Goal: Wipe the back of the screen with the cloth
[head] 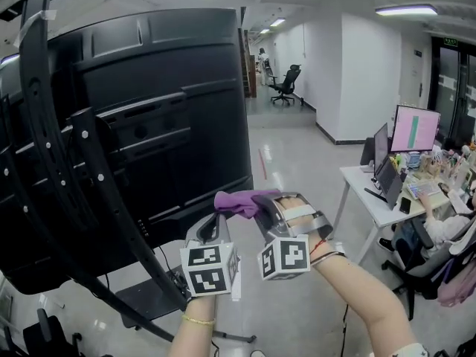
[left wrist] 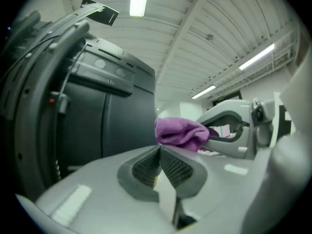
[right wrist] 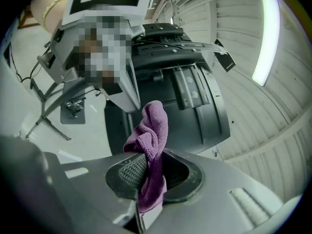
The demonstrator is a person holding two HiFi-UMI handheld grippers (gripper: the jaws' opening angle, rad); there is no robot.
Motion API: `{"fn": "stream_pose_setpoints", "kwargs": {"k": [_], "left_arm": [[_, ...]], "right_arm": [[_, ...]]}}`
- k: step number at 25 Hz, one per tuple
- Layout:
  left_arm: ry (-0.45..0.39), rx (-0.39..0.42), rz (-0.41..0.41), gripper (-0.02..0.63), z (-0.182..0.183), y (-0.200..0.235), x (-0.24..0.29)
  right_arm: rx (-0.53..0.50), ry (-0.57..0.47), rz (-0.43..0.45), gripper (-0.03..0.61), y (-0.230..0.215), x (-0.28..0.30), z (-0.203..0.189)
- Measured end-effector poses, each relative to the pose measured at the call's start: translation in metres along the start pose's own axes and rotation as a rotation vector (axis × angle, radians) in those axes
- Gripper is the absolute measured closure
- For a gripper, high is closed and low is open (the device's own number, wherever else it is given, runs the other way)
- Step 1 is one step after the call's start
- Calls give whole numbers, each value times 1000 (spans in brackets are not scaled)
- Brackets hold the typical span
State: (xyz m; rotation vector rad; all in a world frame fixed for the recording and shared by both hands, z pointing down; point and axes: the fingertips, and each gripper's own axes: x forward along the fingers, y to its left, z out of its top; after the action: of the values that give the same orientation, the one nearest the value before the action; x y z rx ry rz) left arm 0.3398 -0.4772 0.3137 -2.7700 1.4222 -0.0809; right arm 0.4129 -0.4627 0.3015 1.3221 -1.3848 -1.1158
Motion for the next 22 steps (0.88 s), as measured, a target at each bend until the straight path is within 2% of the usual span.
{"fn": "stream_pose_setpoints", "kwargs": {"k": [4, 7, 9, 12, 14, 17, 20, 22], "left_arm": [[-95, 54, 53, 606, 104, 11, 48], [-138, 48, 96, 606, 173, 32, 62], [-151, 45, 128, 606, 212, 49, 66], [-158, 51, 201, 606, 257, 73, 68], [-162, 62, 249, 606, 275, 86, 66], [-173, 76, 296, 606, 281, 94, 59], [-177, 61, 305, 606, 269, 98, 55], [-154, 50, 287, 606, 247, 94, 57]], "right_arm": [[11, -51, -105, 520, -121, 59, -6], [-1, -93, -196, 520, -205, 90, 2], [-33, -139, -262, 520, -257, 109, 18], [-22, -196, -324, 520, -318, 139, 39], [-24, -210, -355, 521, -346, 155, 48], [-42, -208, -398, 520, -364, 175, 54], [-47, -216, -358, 521, -346, 197, 55], [-99, -231, -325, 521, -316, 205, 55]]}}
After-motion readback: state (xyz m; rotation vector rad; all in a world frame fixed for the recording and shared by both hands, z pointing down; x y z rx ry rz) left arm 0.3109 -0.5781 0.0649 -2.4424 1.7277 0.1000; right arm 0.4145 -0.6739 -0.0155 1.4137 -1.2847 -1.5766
